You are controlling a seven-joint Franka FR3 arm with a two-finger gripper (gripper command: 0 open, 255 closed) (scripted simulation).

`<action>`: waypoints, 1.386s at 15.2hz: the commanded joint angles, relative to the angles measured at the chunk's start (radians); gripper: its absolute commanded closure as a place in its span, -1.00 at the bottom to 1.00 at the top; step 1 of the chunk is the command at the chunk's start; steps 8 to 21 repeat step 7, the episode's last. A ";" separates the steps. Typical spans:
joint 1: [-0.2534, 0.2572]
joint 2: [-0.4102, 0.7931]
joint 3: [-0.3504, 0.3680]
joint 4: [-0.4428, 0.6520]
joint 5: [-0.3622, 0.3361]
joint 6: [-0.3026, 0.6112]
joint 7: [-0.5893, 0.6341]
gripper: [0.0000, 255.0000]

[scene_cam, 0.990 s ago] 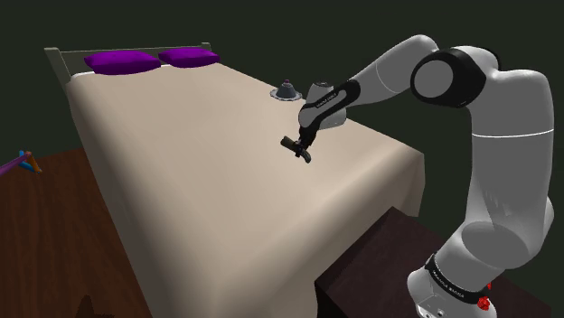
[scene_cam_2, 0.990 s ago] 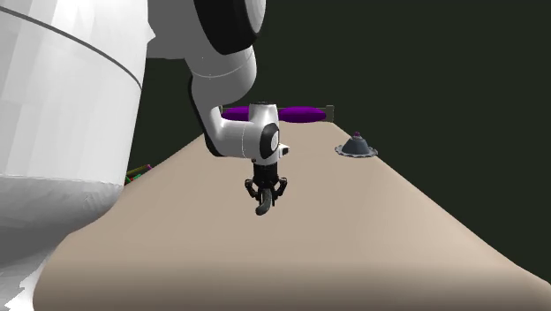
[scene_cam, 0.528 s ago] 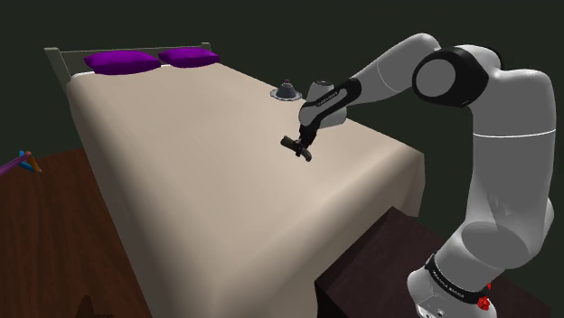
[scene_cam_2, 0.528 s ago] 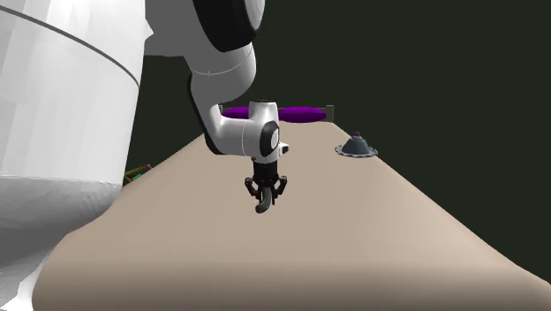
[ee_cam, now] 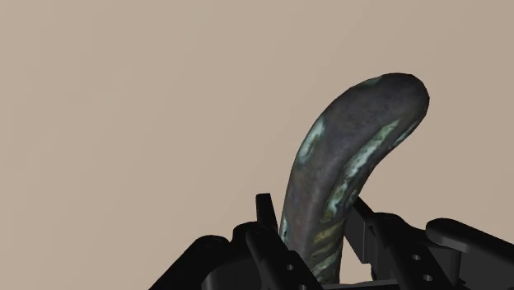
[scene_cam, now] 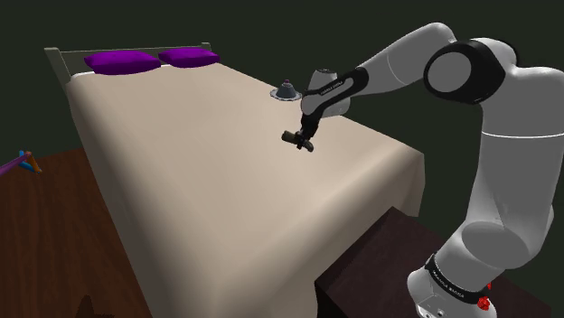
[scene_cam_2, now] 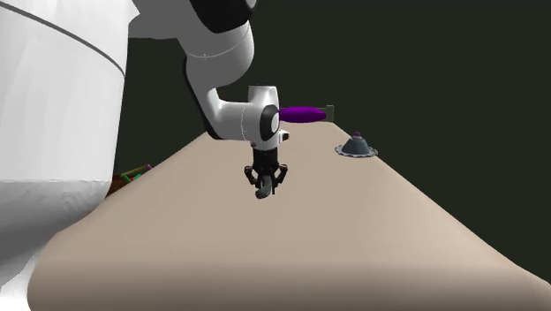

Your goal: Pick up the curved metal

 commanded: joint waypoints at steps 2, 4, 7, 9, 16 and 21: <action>0.001 -0.021 -0.001 0.010 -0.003 -0.031 0.003 1.00; 0.002 -0.036 -0.002 0.017 -0.004 -0.052 0.004 1.00; 0.002 -0.044 -0.003 0.021 -0.005 -0.065 0.005 1.00; 0.002 -0.044 -0.003 0.021 -0.005 -0.065 0.005 1.00; 0.002 -0.044 -0.003 0.021 -0.005 -0.065 0.005 1.00; 0.002 -0.044 -0.003 0.021 -0.005 -0.065 0.005 1.00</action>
